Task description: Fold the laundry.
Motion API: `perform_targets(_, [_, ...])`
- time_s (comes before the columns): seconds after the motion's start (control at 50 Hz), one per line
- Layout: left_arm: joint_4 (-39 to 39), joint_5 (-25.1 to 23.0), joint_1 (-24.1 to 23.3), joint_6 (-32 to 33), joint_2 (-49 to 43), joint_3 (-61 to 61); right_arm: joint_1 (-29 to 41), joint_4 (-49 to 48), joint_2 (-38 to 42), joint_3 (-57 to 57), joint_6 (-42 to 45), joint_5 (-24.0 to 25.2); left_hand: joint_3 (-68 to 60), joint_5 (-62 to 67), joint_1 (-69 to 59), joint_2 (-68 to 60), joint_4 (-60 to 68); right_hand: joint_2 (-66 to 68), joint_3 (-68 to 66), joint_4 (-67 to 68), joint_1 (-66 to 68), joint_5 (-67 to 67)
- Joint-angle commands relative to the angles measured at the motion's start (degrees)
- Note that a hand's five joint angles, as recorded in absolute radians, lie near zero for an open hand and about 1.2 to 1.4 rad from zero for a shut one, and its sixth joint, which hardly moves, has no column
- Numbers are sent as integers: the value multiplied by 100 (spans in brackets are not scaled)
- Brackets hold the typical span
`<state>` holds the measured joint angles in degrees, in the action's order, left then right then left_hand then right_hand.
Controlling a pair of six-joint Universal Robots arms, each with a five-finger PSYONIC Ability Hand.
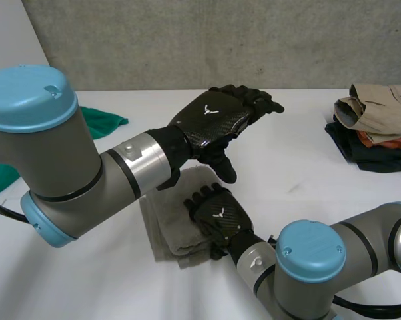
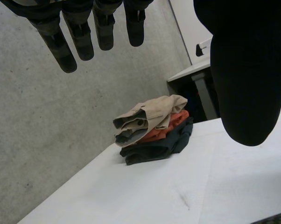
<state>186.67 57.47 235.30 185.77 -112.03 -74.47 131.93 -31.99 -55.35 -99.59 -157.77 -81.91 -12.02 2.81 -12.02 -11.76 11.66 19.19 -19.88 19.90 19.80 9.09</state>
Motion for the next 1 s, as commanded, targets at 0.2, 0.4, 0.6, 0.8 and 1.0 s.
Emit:
perform_targets(0.2, [-17, 9, 34, -23, 50, 3, -27, -79, 165, 405, 0, 96, 202, -281, 202, 176, -166, 3252, -3183, 3181, 3191, 3261])
perform_targets(0.4, [1, 308, 60, -15, 331, 47, -202, 26, -116, 317, -53, 78, 202, -281, 202, 176, -166, 6081, -6012, 6010, 6020, 6091])
perform_targets(0.6, [10, 501, 368, -24, 560, 64, -1791, 317, -951, 123, 97, 596, 202, -281, 202, 176, -166, 6081, -6012, 6010, 6020, 6091])
perform_targets(0.8, [10, 502, 377, -32, 551, 108, -2759, -307, -978, 1432, -315, 755, 202, -281, 202, 176, -166, 6081, -6012, 6010, 6020, 6091])
perform_targets(1.0, [-8, 502, 315, -41, 533, 135, -4534, -755, -768, 2909, -2108, 1079, 202, -281, 202, 176, -166, 6081, -6012, 6010, 6020, 6091])
